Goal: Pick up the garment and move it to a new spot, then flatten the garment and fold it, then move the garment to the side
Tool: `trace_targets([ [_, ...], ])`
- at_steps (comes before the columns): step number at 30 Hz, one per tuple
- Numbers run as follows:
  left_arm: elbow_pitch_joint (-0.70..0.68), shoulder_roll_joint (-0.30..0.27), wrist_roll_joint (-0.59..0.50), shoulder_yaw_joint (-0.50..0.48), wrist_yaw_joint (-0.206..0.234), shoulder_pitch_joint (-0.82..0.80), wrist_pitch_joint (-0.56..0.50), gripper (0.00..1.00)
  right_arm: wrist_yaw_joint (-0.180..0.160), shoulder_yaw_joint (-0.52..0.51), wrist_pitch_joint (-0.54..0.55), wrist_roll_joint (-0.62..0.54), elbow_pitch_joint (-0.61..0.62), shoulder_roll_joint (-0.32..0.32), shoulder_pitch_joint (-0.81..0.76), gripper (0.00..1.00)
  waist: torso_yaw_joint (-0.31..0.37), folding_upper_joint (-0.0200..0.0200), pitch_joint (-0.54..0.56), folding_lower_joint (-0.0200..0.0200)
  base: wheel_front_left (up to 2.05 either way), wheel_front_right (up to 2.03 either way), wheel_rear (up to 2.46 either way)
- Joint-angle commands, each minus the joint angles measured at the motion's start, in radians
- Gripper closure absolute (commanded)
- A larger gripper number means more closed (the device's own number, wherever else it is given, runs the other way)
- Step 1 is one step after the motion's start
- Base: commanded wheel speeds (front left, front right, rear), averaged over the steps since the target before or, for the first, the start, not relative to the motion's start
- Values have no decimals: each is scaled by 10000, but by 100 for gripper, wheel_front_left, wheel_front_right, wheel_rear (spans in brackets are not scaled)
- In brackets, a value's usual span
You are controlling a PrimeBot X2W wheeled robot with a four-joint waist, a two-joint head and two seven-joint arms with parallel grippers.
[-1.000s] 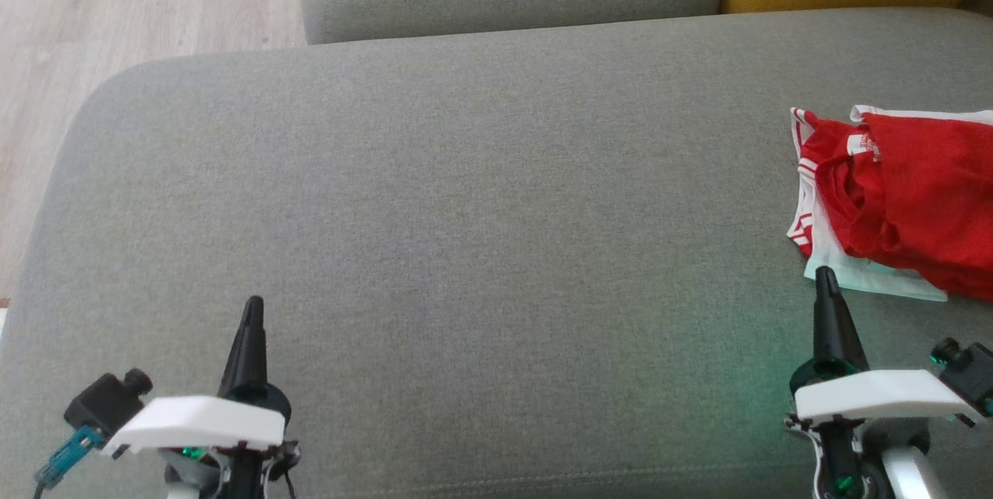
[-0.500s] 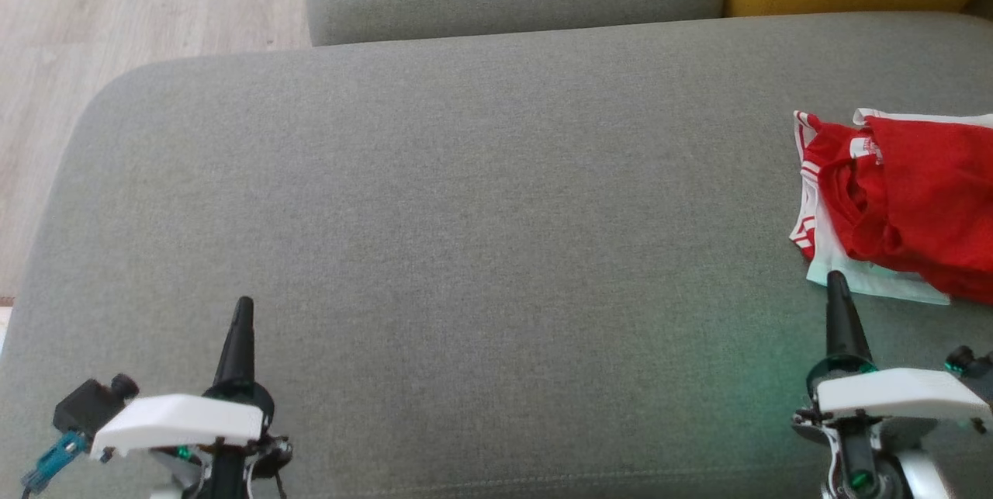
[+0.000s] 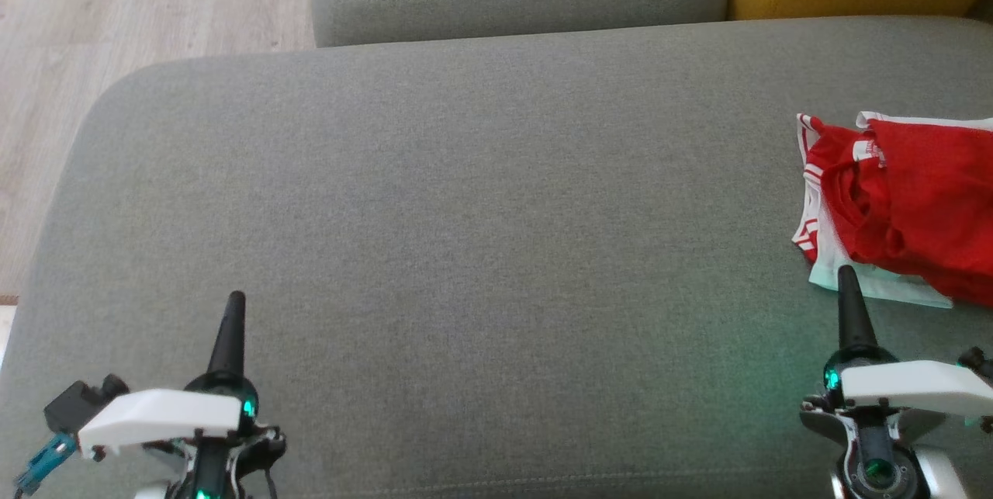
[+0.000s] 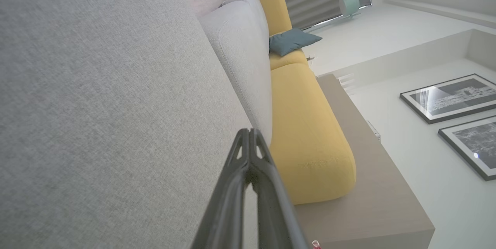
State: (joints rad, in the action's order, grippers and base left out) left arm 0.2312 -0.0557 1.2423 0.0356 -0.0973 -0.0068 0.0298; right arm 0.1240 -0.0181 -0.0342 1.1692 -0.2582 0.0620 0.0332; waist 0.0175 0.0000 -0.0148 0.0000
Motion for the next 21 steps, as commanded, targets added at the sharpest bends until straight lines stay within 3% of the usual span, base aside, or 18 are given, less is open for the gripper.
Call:
trace_targets([
  [1, -266, -162, 302, -366, -77, -569, -67, 100, 47, 57, 73, 368, 299, 175, 496, 100, -8, 0, 5, 0, 0, 0, 0],
  [21, -55, -168, 2251, -803, -215, -793, -664, 100, 58, -276, 656, 2710, 224, 170, 612, 100, -98, 0, 65, 0, 0, 0, 0],
])
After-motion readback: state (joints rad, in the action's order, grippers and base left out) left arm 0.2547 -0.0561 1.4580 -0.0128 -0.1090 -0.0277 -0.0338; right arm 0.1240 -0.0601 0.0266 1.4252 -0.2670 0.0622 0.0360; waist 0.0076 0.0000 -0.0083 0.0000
